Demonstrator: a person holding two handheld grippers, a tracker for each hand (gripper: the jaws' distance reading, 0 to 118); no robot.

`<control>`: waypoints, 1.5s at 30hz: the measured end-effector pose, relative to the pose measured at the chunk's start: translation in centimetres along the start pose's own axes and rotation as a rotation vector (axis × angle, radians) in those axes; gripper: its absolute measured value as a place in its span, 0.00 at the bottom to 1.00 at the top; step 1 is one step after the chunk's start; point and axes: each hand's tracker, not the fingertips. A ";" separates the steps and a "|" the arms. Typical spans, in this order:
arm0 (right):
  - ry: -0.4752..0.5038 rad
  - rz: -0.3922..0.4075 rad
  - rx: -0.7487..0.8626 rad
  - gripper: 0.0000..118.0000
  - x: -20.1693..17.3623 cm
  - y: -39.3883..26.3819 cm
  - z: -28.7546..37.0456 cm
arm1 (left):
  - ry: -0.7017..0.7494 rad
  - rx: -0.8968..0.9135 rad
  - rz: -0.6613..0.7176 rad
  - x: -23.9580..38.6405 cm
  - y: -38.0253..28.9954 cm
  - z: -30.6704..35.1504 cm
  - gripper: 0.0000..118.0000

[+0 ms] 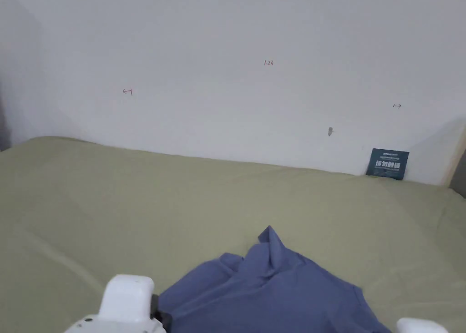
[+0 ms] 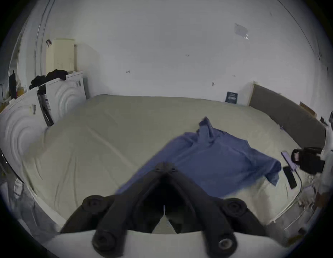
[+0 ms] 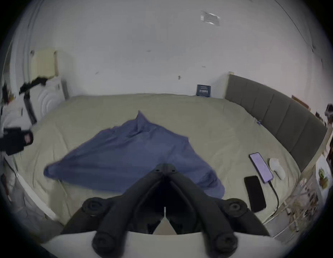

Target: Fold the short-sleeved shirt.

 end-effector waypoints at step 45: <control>0.535 0.179 -0.397 0.82 5.4 15.6 -34.0 | 0.077 -0.303 0.078 -9.3 -8.0 -12.1 0.05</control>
